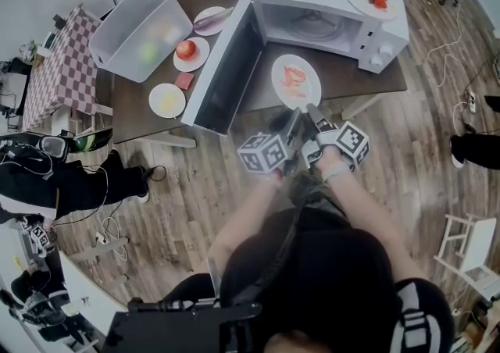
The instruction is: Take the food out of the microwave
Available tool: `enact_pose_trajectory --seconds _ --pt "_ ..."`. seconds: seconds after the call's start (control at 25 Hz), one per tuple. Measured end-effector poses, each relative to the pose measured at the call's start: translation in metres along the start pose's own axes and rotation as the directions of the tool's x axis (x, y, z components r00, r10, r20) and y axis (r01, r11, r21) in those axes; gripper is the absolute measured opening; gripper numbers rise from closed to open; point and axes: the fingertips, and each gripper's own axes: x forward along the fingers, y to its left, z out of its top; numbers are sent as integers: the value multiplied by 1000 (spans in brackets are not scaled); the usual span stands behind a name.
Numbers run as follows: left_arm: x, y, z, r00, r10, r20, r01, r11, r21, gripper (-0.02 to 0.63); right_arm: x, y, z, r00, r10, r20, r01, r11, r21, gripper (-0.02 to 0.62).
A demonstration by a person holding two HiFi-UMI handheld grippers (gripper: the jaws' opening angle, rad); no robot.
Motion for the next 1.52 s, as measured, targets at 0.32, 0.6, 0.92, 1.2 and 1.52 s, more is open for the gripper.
enact_pose_trajectory --seconds 0.32,0.6,0.92,1.2,1.52 --pt "-33 -22 -19 1000 -27 -14 27 1000 0 106 -38 1 -21 999 12 30 -13 1000 11 21" --pt "-60 -39 -39 999 -45 -27 45 999 14 106 -73 1 -40 998 18 53 -19 1000 19 21" --pt "-92 -59 -66 997 -62 -48 62 998 15 106 -116 -6 -61 997 -5 74 3 1000 28 21" --pt "-114 -69 -79 995 -78 -62 79 997 13 104 -139 -6 -78 997 -12 75 11 1000 25 21" --pt "-134 -73 -88 995 -76 -71 78 997 22 104 -154 -8 -94 997 2 83 -6 999 42 21"
